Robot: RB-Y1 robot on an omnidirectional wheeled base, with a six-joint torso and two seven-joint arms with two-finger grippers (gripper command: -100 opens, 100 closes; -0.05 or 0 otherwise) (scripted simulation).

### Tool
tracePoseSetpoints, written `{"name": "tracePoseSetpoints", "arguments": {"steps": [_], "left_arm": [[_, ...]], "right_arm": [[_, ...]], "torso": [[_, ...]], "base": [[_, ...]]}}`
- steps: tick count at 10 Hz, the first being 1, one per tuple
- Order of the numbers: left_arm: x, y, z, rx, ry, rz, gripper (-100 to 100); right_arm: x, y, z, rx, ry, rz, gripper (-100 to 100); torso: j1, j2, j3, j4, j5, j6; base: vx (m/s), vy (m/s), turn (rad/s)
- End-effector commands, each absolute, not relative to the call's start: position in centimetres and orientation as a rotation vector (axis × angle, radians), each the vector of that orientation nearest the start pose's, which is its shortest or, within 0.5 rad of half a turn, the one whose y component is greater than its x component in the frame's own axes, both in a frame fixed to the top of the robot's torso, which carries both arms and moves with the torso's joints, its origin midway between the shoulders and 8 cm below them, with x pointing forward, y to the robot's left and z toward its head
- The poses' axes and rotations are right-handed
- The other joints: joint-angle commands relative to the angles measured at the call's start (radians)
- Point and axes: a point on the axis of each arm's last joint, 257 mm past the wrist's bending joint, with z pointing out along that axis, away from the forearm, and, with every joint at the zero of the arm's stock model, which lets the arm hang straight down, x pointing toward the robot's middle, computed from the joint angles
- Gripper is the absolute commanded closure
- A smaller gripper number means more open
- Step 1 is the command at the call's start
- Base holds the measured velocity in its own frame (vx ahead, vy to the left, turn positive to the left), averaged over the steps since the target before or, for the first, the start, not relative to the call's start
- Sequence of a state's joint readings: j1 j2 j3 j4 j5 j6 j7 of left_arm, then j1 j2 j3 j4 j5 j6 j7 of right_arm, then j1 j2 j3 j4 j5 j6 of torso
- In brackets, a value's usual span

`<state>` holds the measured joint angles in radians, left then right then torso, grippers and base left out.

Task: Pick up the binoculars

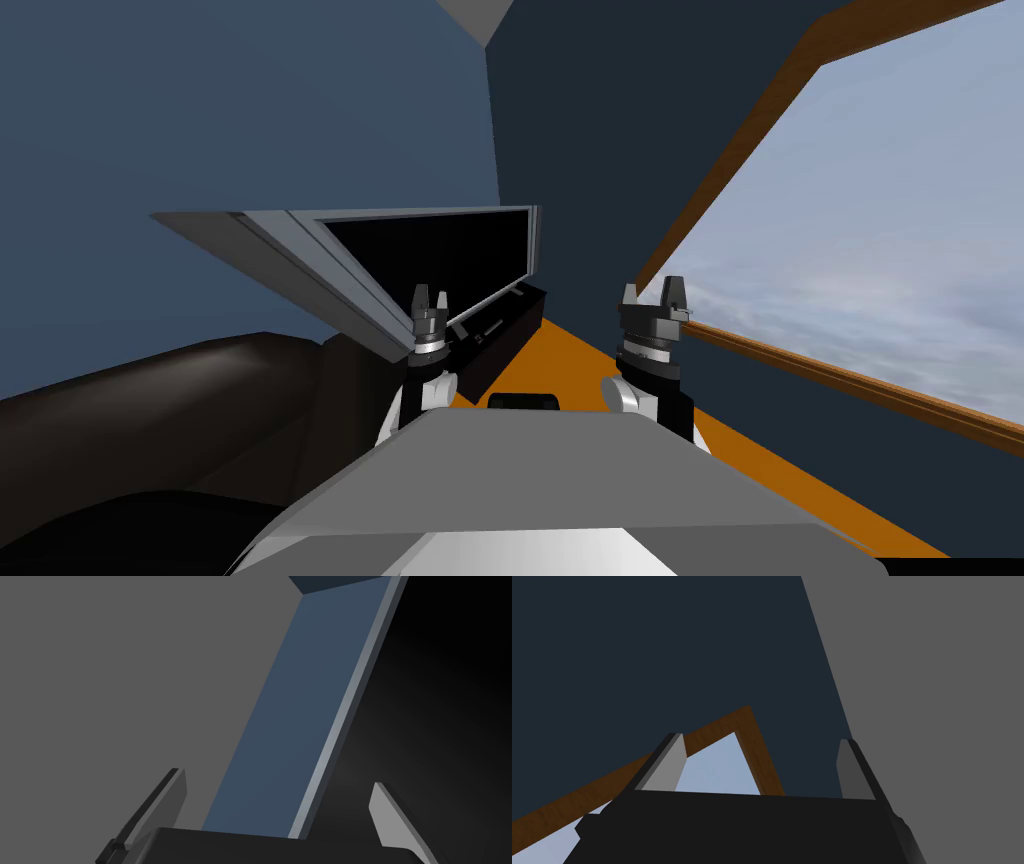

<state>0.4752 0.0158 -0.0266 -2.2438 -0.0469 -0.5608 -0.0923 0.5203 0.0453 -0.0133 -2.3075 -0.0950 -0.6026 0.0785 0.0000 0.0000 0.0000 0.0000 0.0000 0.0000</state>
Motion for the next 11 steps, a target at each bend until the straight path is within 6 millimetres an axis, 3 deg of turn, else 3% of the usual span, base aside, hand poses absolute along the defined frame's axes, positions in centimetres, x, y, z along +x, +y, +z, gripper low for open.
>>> {"name": "tracePoseSetpoints", "arguments": {"steps": [1, 6, 7, 11], "left_arm": [[34.7, 25.9, 1.5, -0.544, 0.691, -1.231, -100], [35.2, 27.0, -4.5, -0.625, 0.849, -1.195, -100], [35.2, 27.0, -4.5, -0.625, 0.849, -1.195, -100], [34.5, 29.2, -12.3, -0.77, 1.014, -1.129, -100]], "right_arm": [[31.4, -29.9, 4.8, 0.63, 0.453, 1.281, 0], [31.4, -29.9, 4.8, 0.63, 0.453, 1.281, 0], [31.4, -29.9, 4.8, 0.63, 0.453, 1.281, 0], [31.4, -29.9, 4.8, 0.63, 0.453, 1.281, 0]], "torso": [[0.0, 0.0, 0.0, 0.0, 0.0, 0.0], [0.0, 0.0, 0.0, 0.0, 0.0, 0.0], [-0.001, -0.001, 0.0, 0.0, 0.0, 0.0], [-0.001, -0.002, -0.001, 0.0, 0.0, 0.0]], "base": [[0.004, -0.004, -0.09], [0.012, -0.008, -0.108], [0.013, -0.005, -0.058], [0.027, -0.012, -0.183]]}}
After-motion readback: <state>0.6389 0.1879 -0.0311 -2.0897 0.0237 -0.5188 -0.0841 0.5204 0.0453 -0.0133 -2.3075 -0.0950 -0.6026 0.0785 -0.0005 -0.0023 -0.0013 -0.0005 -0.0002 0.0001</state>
